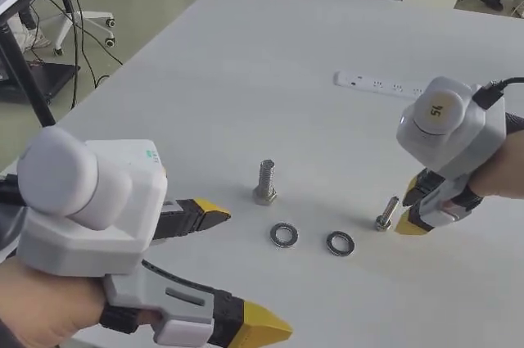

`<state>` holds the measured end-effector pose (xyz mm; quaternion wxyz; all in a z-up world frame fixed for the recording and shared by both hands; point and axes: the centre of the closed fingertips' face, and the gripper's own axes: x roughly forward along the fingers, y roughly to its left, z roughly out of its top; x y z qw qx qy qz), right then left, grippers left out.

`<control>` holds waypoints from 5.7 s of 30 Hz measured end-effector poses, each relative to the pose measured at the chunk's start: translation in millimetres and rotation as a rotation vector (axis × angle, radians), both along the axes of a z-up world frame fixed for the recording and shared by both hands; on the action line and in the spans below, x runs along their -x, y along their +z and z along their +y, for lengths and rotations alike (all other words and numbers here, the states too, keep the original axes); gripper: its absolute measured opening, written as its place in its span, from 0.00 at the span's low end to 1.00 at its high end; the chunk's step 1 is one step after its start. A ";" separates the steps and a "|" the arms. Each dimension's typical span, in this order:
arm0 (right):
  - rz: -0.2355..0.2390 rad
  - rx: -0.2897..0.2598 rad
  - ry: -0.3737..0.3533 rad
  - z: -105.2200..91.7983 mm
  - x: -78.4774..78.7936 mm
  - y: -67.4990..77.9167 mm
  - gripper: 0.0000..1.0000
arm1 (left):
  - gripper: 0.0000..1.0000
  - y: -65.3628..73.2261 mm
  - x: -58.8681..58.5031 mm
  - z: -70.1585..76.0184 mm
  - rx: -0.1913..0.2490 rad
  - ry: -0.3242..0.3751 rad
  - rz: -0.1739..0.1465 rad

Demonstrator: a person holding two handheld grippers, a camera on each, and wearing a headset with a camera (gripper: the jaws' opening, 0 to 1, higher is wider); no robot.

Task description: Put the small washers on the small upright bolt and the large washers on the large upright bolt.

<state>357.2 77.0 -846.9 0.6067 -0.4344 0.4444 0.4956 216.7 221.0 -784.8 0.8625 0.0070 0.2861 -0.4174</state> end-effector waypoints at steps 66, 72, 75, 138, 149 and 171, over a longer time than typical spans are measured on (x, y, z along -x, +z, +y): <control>0.036 -0.029 0.072 31.0 56.4 -2.4 0.30 | 0.86 5.1 -2.0 -3.5 0.006 -0.008 -0.031; 0.036 -0.025 0.095 42.6 53.2 -3.3 0.30 | 0.86 5.8 -2.8 -3.0 0.007 -0.004 -0.034; 0.040 -0.030 0.100 49.9 50.6 -5.8 0.30 | 0.86 6.4 -2.6 -3.1 0.009 -0.003 -0.036; 0.078 0.007 0.092 70.0 41.0 -32.4 0.25 | 0.85 7.6 -0.6 -0.4 0.020 0.002 -0.036; 0.077 0.004 0.089 69.4 39.7 -32.5 0.24 | 0.85 7.1 -2.1 0.0 0.016 0.005 -0.037; 0.073 0.006 0.084 66.0 38.7 -32.2 0.24 | 0.86 8.1 -4.4 -1.4 0.017 0.005 -0.042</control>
